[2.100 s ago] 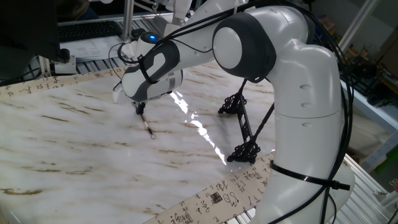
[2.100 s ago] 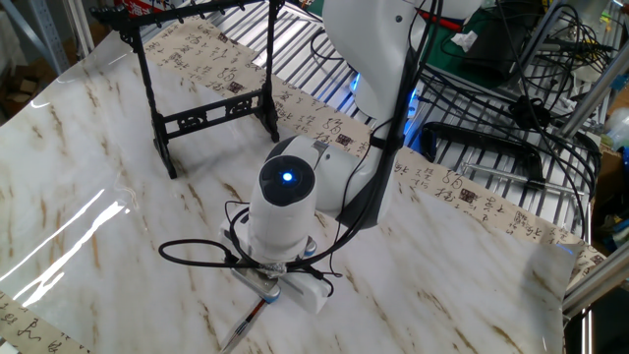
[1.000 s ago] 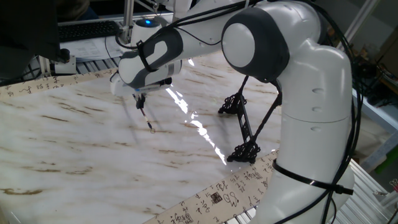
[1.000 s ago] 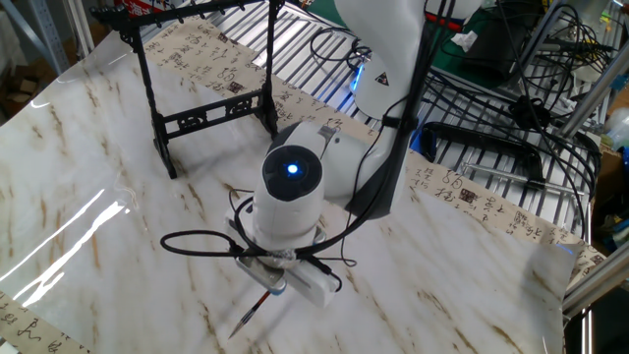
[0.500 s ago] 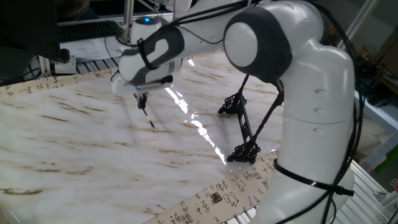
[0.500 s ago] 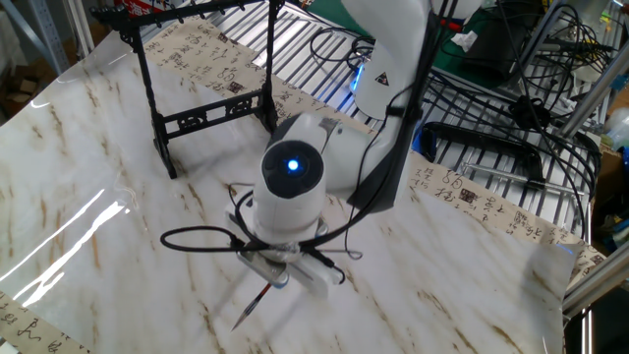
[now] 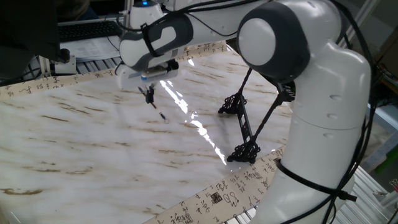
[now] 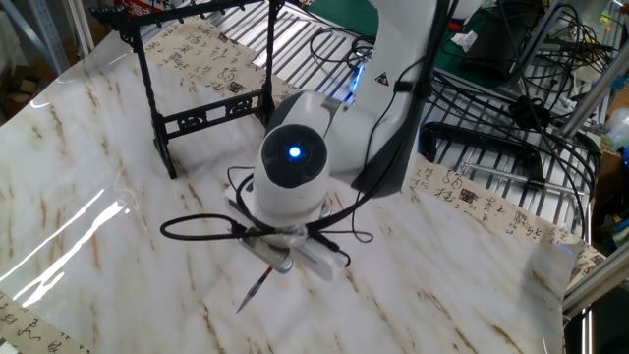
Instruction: Place the brush on the pen rack
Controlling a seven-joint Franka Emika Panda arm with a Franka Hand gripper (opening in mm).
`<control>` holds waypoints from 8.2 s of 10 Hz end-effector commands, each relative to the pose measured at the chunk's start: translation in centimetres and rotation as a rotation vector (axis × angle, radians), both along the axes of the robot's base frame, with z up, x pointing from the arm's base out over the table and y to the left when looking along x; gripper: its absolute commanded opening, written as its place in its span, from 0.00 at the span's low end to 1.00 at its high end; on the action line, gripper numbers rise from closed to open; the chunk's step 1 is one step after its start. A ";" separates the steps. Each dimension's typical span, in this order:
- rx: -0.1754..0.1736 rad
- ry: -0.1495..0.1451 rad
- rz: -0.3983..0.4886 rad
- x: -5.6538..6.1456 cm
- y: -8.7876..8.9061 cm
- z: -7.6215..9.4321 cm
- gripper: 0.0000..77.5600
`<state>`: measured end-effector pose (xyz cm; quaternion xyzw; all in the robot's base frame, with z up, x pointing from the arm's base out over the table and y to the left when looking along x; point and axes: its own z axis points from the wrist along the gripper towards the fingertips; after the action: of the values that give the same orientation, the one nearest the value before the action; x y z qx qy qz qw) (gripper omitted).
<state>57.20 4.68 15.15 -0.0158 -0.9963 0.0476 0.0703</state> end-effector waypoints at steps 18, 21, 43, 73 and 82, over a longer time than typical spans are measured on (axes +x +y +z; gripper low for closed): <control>-0.061 0.099 0.178 0.4 -5.9 5.9 0.01; -0.078 0.117 0.205 0.9 -6.6 6.3 0.01; -0.176 0.108 0.012 1.9 -7.6 7.4 0.01; -0.189 0.229 0.217 -6.4 -11.5 15.2 0.01; -0.227 0.227 0.214 -6.0 -12.1 17.2 0.01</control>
<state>51.11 -7.29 32.15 0.0881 -0.9659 0.1669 0.1772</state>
